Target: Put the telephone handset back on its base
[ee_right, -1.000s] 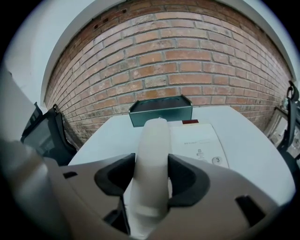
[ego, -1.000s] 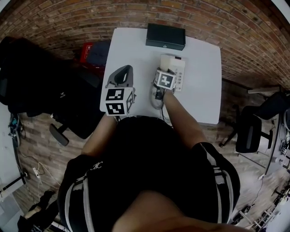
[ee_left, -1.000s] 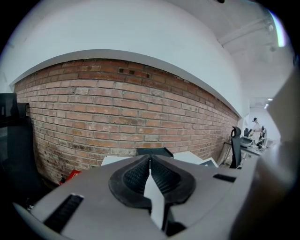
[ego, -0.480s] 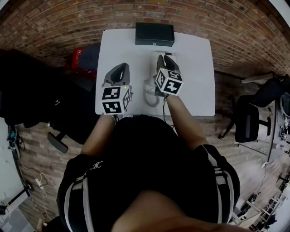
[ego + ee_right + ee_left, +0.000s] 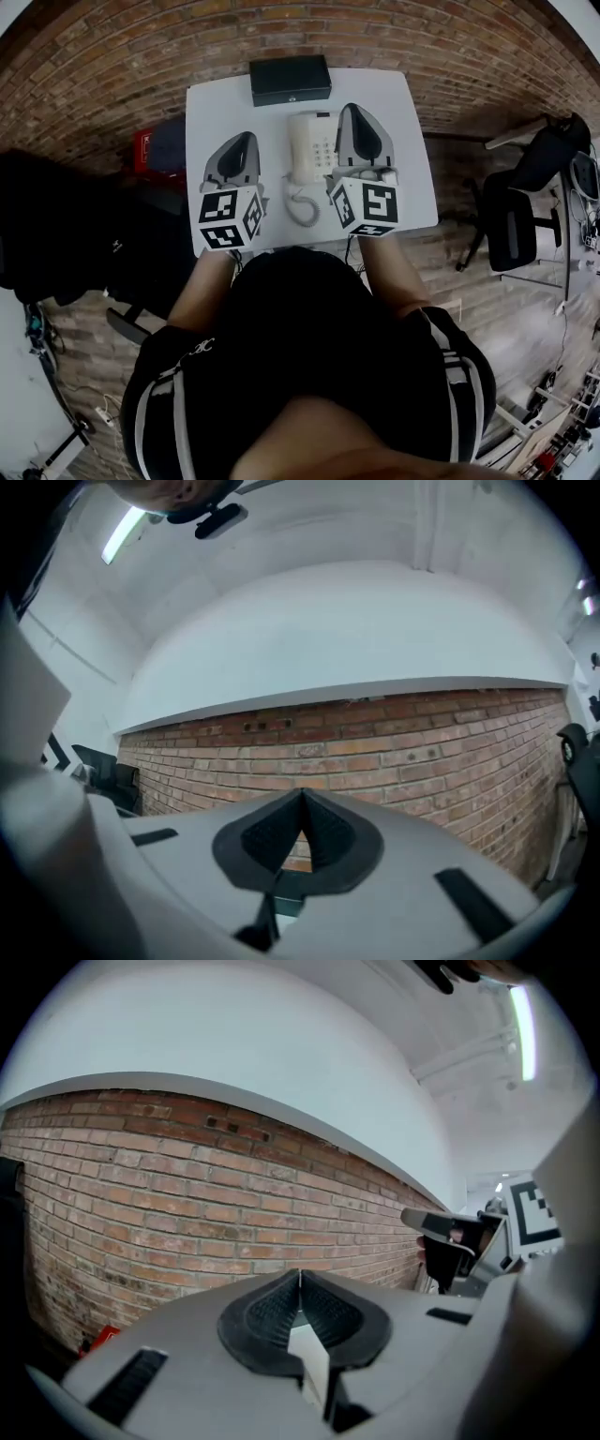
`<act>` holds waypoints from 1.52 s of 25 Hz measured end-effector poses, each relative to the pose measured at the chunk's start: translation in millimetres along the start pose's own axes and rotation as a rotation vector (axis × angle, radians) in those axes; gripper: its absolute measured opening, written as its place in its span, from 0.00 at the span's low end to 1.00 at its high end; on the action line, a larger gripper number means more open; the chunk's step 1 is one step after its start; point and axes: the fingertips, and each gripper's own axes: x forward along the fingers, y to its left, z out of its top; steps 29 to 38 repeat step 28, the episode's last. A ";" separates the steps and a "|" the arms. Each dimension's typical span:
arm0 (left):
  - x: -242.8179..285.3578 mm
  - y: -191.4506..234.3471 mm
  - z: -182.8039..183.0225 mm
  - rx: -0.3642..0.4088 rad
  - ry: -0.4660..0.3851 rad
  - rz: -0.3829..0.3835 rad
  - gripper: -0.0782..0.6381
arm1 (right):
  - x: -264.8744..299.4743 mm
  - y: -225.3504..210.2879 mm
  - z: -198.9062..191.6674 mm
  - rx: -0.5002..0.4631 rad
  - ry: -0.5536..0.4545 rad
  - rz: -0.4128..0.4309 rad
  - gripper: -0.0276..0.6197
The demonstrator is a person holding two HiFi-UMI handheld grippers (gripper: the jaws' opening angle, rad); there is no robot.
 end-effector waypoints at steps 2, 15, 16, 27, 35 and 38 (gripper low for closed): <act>1.4 -6.8 4.7 0.020 -0.010 -0.015 0.12 | -9.1 -5.5 -0.5 0.000 -0.013 -0.017 0.04; 5.4 -26.6 8.2 0.060 -0.009 -0.068 0.12 | -31.2 -10.7 -27.3 0.055 0.055 -0.044 0.04; 5.7 -26.3 7.3 0.060 -0.007 -0.069 0.12 | -31.4 -9.8 -28.7 0.057 0.059 -0.043 0.04; 6.8 -12.8 11.6 0.057 -0.012 -0.049 0.12 | -22.2 -1.1 -34.6 0.077 0.081 -0.025 0.04; 6.9 -12.0 12.4 0.058 -0.013 -0.048 0.12 | -21.0 -0.9 -35.1 0.077 0.082 -0.026 0.04; 6.9 -12.0 12.4 0.058 -0.013 -0.048 0.12 | -21.0 -0.9 -35.1 0.077 0.082 -0.026 0.04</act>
